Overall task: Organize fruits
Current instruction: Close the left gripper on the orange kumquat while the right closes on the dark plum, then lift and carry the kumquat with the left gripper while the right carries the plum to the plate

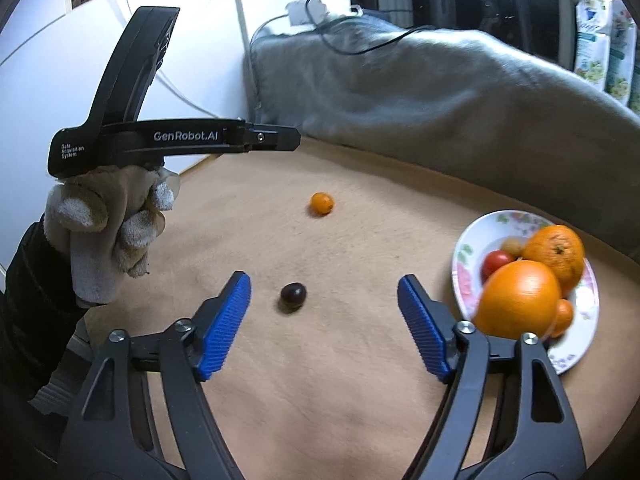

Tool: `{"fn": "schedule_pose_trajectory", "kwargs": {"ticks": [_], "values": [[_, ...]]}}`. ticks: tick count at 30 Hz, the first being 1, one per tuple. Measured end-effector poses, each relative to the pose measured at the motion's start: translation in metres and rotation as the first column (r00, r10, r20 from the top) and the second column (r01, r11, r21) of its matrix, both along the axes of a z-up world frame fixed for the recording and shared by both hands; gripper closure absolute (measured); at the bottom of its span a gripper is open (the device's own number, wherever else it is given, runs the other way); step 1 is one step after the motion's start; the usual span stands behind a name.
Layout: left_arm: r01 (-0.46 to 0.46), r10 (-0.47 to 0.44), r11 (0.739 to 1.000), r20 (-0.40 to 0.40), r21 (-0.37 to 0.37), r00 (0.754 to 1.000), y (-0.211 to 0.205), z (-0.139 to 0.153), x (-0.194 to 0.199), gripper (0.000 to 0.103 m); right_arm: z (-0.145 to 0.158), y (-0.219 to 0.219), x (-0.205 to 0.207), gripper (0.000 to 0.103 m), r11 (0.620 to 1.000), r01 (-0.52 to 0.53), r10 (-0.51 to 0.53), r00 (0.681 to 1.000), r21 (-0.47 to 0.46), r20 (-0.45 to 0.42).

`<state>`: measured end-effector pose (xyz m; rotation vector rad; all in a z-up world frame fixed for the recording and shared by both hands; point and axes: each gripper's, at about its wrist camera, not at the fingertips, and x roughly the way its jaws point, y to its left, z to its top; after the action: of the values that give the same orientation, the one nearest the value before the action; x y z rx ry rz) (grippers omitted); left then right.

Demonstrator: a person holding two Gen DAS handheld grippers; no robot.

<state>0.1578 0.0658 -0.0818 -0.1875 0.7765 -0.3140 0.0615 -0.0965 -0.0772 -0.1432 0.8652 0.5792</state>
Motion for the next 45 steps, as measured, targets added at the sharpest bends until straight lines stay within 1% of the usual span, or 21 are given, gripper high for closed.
{"fn": "schedule_pose_trajectory", "kwargs": {"ticks": [1, 4, 6, 9, 10, 17, 23, 31, 35, 39, 45], "values": [[-0.003, 0.003, 1.000, -0.007, -0.005, 1.000, 0.003, -0.003, 0.001, 0.048, -0.003, 0.002, 0.001, 0.032, 1.000, -0.006, 0.006, 1.000, 0.000, -0.010], [-0.007, 0.006, 1.000, -0.030, -0.013, 1.000, 0.007, -0.011, 0.004, 0.051, -0.013, 0.009, 0.006, 0.034, 1.000, -0.018, 0.018, 0.999, 0.001, -0.036], [-0.004, 0.003, 1.000, -0.045, -0.014, 0.999, 0.009, -0.017, 0.008, 0.055, -0.018, 0.012, 0.009, 0.041, 1.000, -0.026, 0.026, 0.998, 0.004, -0.056], [-0.001, 0.000, 1.000, -0.067, -0.015, 0.998, 0.007, -0.025, 0.013, 0.060, -0.026, 0.017, 0.015, 0.047, 0.999, -0.034, 0.035, 0.996, 0.005, -0.085], [0.002, -0.003, 1.000, -0.072, -0.014, 0.997, 0.007, -0.027, 0.013, 0.062, -0.029, 0.019, 0.016, 0.047, 0.999, -0.037, 0.037, 0.995, 0.003, -0.092], [0.028, -0.028, 1.000, -0.111, 0.001, 0.993, -0.006, -0.046, 0.024, 0.066, -0.049, 0.029, 0.029, 0.056, 0.999, -0.052, 0.049, 0.990, -0.016, -0.136], [0.041, -0.036, 0.999, -0.128, 0.031, 0.991, -0.016, -0.058, 0.031, 0.067, -0.062, 0.035, 0.038, 0.063, 0.998, -0.058, 0.055, 0.984, -0.017, -0.169], [0.048, -0.038, 0.997, -0.148, 0.065, 0.988, -0.022, -0.070, 0.043, 0.068, -0.065, 0.034, 0.041, 0.068, 0.998, -0.062, 0.058, 0.981, -0.013, -0.185], [0.050, -0.039, 0.996, -0.154, 0.070, 0.987, -0.023, -0.074, 0.047, 0.069, -0.067, 0.036, 0.040, 0.071, 0.998, -0.068, 0.064, 0.980, -0.015, -0.189], [0.058, -0.044, 0.995, -0.160, 0.080, 0.986, -0.027, -0.078, 0.050, 0.070, -0.068, 0.038, 0.041, 0.072, 0.997, -0.074, 0.069, 0.979, -0.018, -0.192], [0.061, -0.044, 0.993, -0.165, 0.099, 0.985, -0.036, -0.083, 0.055, 0.075, -0.071, 0.041, 0.044, 0.078, 0.997, -0.073, 0.066, 0.979, -0.029, -0.195]]}}
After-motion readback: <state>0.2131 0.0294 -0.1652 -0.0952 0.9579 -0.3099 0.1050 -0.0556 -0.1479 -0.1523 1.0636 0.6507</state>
